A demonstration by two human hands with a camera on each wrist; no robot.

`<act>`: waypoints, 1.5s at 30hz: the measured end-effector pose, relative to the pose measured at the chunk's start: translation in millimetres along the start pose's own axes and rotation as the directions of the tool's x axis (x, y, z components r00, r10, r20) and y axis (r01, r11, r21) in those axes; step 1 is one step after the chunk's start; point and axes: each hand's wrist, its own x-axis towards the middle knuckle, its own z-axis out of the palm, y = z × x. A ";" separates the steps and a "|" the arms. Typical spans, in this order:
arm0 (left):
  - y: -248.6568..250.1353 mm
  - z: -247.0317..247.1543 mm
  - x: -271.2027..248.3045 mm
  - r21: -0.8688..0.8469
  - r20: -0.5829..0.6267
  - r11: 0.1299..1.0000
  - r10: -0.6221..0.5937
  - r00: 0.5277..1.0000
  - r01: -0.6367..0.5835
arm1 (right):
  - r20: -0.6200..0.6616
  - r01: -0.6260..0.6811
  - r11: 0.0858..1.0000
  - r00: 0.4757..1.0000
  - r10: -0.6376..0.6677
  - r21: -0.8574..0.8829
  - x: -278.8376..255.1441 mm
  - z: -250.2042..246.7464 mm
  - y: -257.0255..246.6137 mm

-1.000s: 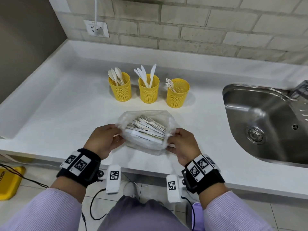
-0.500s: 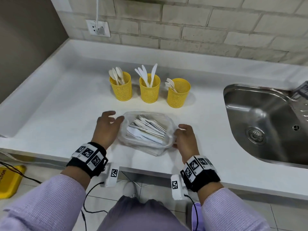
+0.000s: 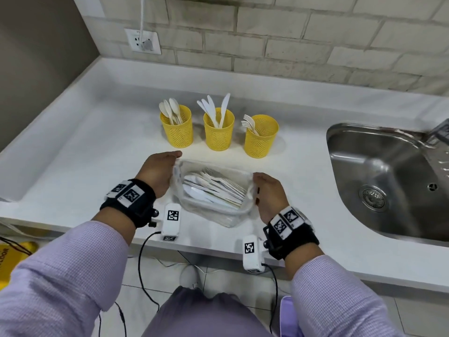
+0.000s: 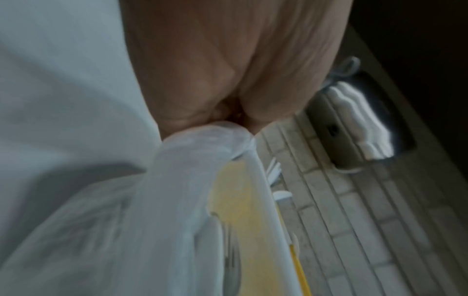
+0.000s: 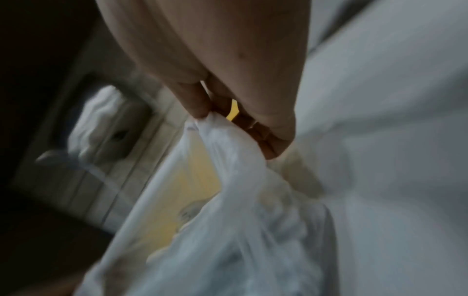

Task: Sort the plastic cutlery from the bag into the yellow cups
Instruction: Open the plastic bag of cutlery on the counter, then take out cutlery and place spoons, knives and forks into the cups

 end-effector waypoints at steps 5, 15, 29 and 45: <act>-7.9 1.1 -1.9 0.283 -0.008 0.958 0.044 0.999 -0.040 | 0.016 0.130 0.926 0.991 -0.133 -0.354 2.8 1.4 3.0; -10.4 -3.4 3.8 -0.081 -0.045 0.997 -0.022 0.999 0.018 | -0.086 0.017 0.991 0.996 -0.005 0.136 16.9 1.7 9.1; -47.0 10.2 -97.3 0.034 0.096 0.924 -0.383 0.919 0.381 | 0.153 0.151 0.802 0.985 -0.075 -0.579 1.6 -2.2 14.2; -56.7 11.2 -70.2 0.599 0.256 0.579 0.516 0.818 -0.553 | 0.473 0.695 0.359 0.701 -0.534 -0.623 -31.2 34.2 13.6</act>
